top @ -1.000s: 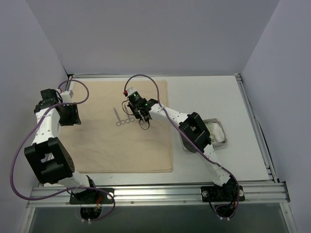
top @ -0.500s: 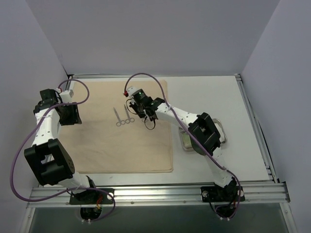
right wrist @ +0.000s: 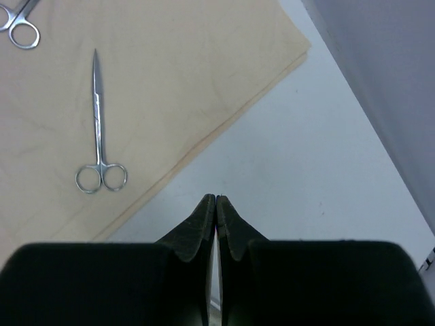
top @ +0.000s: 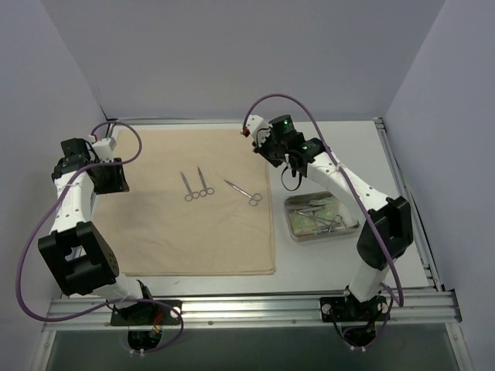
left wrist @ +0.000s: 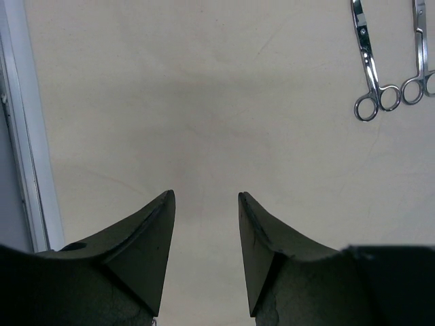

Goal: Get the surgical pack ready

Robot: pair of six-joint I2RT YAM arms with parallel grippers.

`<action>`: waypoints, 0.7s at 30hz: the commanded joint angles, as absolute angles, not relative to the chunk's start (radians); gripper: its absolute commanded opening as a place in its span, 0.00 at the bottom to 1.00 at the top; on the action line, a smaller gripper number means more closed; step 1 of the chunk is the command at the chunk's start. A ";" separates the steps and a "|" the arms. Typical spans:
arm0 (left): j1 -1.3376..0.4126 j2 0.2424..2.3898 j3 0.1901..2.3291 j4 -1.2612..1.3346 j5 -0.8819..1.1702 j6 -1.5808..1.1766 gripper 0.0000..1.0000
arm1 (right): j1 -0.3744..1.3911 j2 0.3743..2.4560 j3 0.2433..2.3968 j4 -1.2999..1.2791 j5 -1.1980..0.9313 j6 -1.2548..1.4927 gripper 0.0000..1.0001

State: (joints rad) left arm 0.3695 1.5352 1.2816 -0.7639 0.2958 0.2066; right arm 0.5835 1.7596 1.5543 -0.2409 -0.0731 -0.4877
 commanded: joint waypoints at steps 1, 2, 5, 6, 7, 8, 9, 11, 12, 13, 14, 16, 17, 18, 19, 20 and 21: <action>0.376 1.528 1.338 -0.713 0.327 0.227 0.52 | 0.555 1.720 1.508 -0.333 -0.139 -0.597 0.00; 0.376 1.528 1.333 -0.709 0.325 0.227 0.52 | 0.557 1.724 1.508 -0.333 -0.156 -0.597 0.00; 0.376 1.531 1.328 -0.703 0.318 0.227 0.52 | 0.575 1.781 1.540 -0.299 -0.224 -0.551 0.00; 0.376 1.531 1.328 -0.707 0.322 0.227 0.52 | 0.578 1.804 1.555 -0.281 -0.239 -0.473 0.03; 0.376 1.526 1.328 -0.715 0.328 0.229 0.52 | 0.580 1.857 1.595 -0.279 -0.270 -0.444 0.20; 0.374 1.525 1.324 -0.719 0.331 0.233 0.52 | 0.581 1.883 1.617 -0.279 -0.267 -0.413 0.25; 0.373 1.522 1.324 -0.726 0.337 0.248 0.52 | 0.594 1.914 1.637 -0.293 -0.256 -0.366 0.28; 0.367 1.516 1.316 -0.739 0.331 0.264 0.52 | 0.612 1.997 1.699 -0.313 -0.215 -0.333 0.33; 0.367 1.516 1.315 -0.741 0.327 0.273 0.52 | 0.630 2.023 1.721 -0.340 -0.213 -0.324 0.35; 0.367 1.516 1.315 -0.745 0.322 0.276 0.53 | 0.640 2.064 1.739 -0.350 -0.207 -0.308 0.39; 0.365 1.519 1.313 -0.747 0.322 0.279 0.53 | 0.649 2.081 1.771 -0.359 -0.196 -0.302 0.40; 0.367 1.522 1.315 -0.755 0.327 0.281 0.55 | 0.667 2.130 1.807 -0.390 -0.183 -0.290 0.41; 0.367 1.522 1.315 -0.755 0.336 0.281 0.55 | 0.670 2.146 1.848 -0.405 -0.167 -0.287 0.41; 0.367 1.523 1.315 -0.755 0.340 0.275 0.55 | 0.670 2.163 1.873 -0.446 -0.161 -0.285 0.41; 0.365 1.523 1.315 -0.755 0.347 0.273 0.55 | 0.673 2.199 1.896 -0.469 -0.150 -0.281 0.41; 0.365 1.525 1.313 -0.755 0.354 0.270 0.56 | 0.673 2.218 1.920 -0.494 -0.146 -0.278 0.41; 0.365 1.529 1.312 -0.755 0.357 0.267 0.56 | 0.675 2.238 1.969 -0.544 -0.146 -0.278 0.41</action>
